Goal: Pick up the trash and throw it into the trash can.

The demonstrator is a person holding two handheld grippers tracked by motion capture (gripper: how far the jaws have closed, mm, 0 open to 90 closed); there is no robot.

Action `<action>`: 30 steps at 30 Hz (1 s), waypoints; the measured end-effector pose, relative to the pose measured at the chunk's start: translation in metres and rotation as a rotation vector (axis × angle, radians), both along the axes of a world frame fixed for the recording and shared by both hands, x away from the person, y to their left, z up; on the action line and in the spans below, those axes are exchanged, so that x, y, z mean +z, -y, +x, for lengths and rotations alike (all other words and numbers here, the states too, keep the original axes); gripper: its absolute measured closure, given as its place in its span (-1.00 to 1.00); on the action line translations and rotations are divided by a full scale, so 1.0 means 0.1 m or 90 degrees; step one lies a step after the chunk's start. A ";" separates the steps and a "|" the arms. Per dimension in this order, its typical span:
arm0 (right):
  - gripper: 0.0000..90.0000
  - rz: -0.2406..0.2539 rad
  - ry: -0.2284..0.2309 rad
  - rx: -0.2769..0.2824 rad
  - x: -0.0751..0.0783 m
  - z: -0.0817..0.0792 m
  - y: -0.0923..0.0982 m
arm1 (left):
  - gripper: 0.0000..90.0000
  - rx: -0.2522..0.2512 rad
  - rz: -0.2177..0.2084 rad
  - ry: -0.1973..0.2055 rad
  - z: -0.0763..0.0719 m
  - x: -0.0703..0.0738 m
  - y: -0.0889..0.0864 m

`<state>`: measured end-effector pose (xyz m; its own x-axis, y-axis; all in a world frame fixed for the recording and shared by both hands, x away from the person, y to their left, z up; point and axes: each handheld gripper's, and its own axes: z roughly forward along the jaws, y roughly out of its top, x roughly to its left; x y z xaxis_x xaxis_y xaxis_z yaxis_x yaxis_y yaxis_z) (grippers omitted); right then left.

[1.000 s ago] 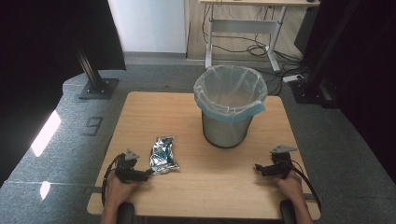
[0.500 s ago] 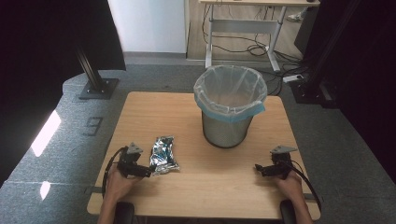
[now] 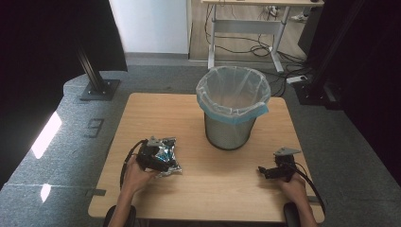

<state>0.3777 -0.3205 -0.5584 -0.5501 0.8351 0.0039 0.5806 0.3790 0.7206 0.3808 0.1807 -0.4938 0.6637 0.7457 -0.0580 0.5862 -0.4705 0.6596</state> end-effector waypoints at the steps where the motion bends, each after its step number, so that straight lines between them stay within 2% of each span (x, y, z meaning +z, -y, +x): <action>1: -1.00 0.000 0.000 0.000 0.00 0.00 0.00 | -0.82 0.000 -0.002 0.000 0.01 -0.01 0.03; 8: -1.00 0.000 0.000 0.000 0.00 0.00 0.00 | -0.69 -0.001 0.011 -0.013 0.10 -0.12 0.24; 12: -1.00 0.000 0.000 0.000 0.00 0.00 0.00 | -0.64 0.008 0.035 -0.023 0.15 -0.24 0.28; 17: -1.00 0.000 0.000 0.000 0.00 0.00 0.00 | -0.43 0.011 0.047 -0.037 0.16 -0.37 0.28; 19: -1.00 0.000 0.000 0.000 0.00 0.00 0.00 | -0.31 0.008 0.049 -0.027 0.15 -0.39 0.29; 21: -1.00 0.000 0.000 0.000 0.00 0.00 0.00 | -0.19 0.002 0.063 -0.018 0.13 -0.39 0.29; 23: -1.00 0.000 0.000 0.000 0.00 0.00 0.00 | -0.08 0.000 0.059 -0.016 0.12 -0.38 0.28; 25: -1.00 0.000 0.000 0.000 0.00 0.00 0.00 | 0.17 0.008 0.052 -0.013 0.11 -0.38 0.26; 26: -1.00 0.000 0.000 0.000 0.00 0.00 0.00 | 0.22 0.011 0.051 -0.012 0.11 -0.38 0.25; 30: -1.00 0.000 0.000 0.000 0.00 0.00 0.00 | 0.49 0.018 0.047 -0.020 0.11 -0.37 0.26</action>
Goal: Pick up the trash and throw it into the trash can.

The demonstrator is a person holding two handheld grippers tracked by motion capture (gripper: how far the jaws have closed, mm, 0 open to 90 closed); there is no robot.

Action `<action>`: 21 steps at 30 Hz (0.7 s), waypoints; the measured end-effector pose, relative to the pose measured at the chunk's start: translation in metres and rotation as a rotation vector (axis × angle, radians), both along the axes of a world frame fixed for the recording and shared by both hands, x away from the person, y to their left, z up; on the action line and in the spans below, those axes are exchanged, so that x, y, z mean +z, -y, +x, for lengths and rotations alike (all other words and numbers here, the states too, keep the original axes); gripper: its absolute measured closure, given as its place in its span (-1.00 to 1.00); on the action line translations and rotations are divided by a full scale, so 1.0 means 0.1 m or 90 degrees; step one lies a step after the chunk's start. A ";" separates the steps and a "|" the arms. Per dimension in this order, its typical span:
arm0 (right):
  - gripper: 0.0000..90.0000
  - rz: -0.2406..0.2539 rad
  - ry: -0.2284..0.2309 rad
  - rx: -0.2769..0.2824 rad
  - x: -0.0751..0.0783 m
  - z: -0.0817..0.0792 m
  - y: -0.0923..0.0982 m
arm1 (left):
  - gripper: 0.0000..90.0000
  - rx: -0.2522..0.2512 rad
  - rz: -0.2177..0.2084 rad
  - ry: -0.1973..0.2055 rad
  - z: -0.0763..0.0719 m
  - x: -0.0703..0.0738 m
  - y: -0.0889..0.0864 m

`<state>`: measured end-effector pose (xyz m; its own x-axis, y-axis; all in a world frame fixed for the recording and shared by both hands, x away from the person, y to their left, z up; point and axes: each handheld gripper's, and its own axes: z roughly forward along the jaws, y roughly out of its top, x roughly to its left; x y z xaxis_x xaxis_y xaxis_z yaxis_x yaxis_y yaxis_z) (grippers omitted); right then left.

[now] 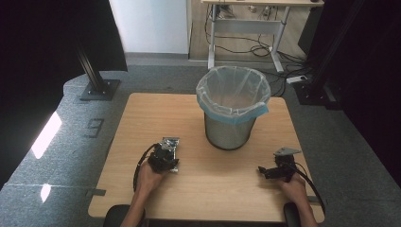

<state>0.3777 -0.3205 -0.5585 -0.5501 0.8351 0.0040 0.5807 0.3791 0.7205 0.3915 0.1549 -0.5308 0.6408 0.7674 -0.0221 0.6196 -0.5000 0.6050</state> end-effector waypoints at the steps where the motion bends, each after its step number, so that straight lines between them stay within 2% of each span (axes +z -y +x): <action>1: -1.00 0.000 0.000 0.000 0.00 0.00 0.00 | 0.62 0.009 -0.003 0.000 0.01 0.00 0.00; 3: -1.00 0.000 0.000 -0.001 0.00 0.00 0.00 | 0.81 0.018 -0.012 -0.009 0.03 0.00 -0.04; 5: -1.00 0.000 0.000 -0.001 0.00 0.00 0.00 | 0.89 0.024 -0.025 -0.016 0.04 0.00 -0.06; 7: -1.00 0.000 0.000 -0.001 0.00 -0.01 0.00 | 0.94 0.025 -0.023 -0.010 0.03 -0.01 -0.06; 14: -1.00 0.000 0.000 0.000 0.00 -0.01 -0.01 | 0.97 0.026 -0.025 -0.017 0.06 0.01 -0.09; 19: -1.00 0.000 -0.001 0.001 0.00 -0.02 -0.01 | 0.98 0.025 -0.033 -0.024 0.07 0.08 -0.13; 21: -1.00 0.000 0.000 0.001 0.00 -0.02 -0.01 | 0.98 0.026 -0.043 -0.027 0.07 0.13 -0.15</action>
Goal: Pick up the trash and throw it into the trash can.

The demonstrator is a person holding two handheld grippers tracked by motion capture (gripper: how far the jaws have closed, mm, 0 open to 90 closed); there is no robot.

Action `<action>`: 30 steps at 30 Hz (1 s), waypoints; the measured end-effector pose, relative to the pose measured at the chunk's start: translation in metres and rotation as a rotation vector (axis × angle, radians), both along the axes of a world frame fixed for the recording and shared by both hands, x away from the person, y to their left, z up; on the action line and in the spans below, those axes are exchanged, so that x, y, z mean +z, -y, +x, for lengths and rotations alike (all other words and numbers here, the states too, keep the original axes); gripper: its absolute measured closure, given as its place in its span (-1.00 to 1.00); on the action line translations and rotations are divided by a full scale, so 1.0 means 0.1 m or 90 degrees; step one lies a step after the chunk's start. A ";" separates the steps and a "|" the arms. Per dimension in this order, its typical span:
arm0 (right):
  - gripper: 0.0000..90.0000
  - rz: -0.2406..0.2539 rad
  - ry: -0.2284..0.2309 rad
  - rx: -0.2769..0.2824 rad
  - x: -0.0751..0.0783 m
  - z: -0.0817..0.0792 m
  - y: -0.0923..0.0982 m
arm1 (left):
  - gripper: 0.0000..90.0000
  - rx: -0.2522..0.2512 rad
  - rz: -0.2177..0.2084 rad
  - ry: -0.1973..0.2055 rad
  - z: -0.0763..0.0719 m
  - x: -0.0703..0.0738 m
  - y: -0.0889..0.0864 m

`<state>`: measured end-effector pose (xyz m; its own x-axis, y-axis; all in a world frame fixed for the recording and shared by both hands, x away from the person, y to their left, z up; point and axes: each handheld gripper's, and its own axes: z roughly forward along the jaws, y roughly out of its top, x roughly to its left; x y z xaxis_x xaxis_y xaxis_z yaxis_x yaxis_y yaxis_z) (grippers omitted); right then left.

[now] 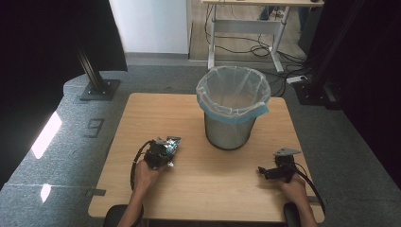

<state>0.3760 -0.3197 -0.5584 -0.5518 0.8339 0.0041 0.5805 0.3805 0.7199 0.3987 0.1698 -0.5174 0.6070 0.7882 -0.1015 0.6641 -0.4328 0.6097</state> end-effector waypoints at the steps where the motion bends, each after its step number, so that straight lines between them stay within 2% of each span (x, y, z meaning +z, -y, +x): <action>1: -1.00 0.000 0.000 0.000 0.00 0.00 0.00 | 0.98 0.000 -0.003 -0.002 0.00 0.03 -0.01; 19: -1.00 -0.001 0.001 0.003 0.00 0.00 0.00 | 0.98 -0.024 -0.023 0.012 0.09 0.58 -0.08; 30: -1.00 -0.002 0.000 0.004 0.00 -0.01 0.00 | 0.98 -0.046 -0.030 0.026 0.15 0.99 -0.05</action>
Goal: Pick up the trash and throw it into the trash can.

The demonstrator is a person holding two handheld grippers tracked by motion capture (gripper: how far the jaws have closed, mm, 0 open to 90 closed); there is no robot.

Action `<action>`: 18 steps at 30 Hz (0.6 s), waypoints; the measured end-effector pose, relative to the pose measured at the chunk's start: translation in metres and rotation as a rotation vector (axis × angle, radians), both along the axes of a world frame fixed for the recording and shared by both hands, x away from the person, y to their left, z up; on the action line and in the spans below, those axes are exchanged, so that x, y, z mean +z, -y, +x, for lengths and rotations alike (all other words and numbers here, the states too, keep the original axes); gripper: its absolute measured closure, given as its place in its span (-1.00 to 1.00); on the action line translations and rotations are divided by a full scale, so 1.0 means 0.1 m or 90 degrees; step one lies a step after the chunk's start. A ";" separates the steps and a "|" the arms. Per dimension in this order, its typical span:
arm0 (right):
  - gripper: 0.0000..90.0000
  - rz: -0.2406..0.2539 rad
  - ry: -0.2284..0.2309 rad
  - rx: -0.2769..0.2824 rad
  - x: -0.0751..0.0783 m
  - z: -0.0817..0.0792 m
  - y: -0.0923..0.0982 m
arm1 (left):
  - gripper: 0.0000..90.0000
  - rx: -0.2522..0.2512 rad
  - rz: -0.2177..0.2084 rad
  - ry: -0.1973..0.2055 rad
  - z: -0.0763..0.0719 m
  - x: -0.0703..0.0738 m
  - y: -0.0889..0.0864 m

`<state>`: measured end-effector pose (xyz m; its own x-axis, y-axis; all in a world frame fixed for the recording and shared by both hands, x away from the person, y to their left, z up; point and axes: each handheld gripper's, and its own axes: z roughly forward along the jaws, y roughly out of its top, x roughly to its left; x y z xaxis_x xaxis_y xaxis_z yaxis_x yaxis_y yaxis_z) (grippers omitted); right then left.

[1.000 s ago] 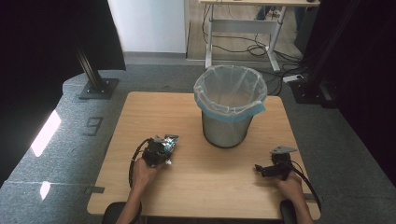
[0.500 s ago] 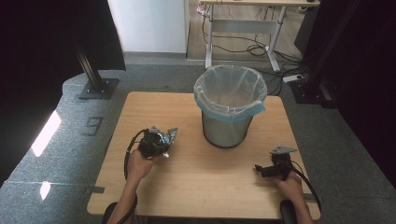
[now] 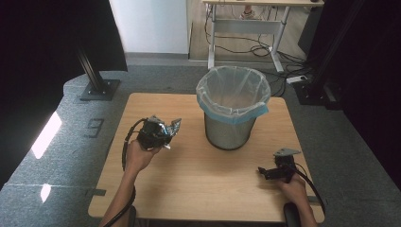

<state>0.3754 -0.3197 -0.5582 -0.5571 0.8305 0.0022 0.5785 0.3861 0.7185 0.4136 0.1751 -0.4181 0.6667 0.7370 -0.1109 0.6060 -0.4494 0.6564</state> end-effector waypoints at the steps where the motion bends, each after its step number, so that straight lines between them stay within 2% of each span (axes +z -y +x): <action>1: -1.00 0.000 0.000 0.000 0.00 0.00 0.00 | 0.98 -0.002 0.000 0.000 0.01 0.04 0.00; 7: -1.00 0.000 0.000 0.000 0.00 0.00 0.00 | 0.98 -0.009 -0.003 0.002 0.06 0.28 0.01; 11: -1.00 0.000 0.001 0.002 0.00 0.00 0.00 | 0.98 -0.015 -0.015 0.006 0.10 0.45 0.00; 18: -1.00 0.000 0.001 0.002 0.00 0.00 0.00 | 0.98 -0.021 -0.016 0.026 0.13 0.76 0.01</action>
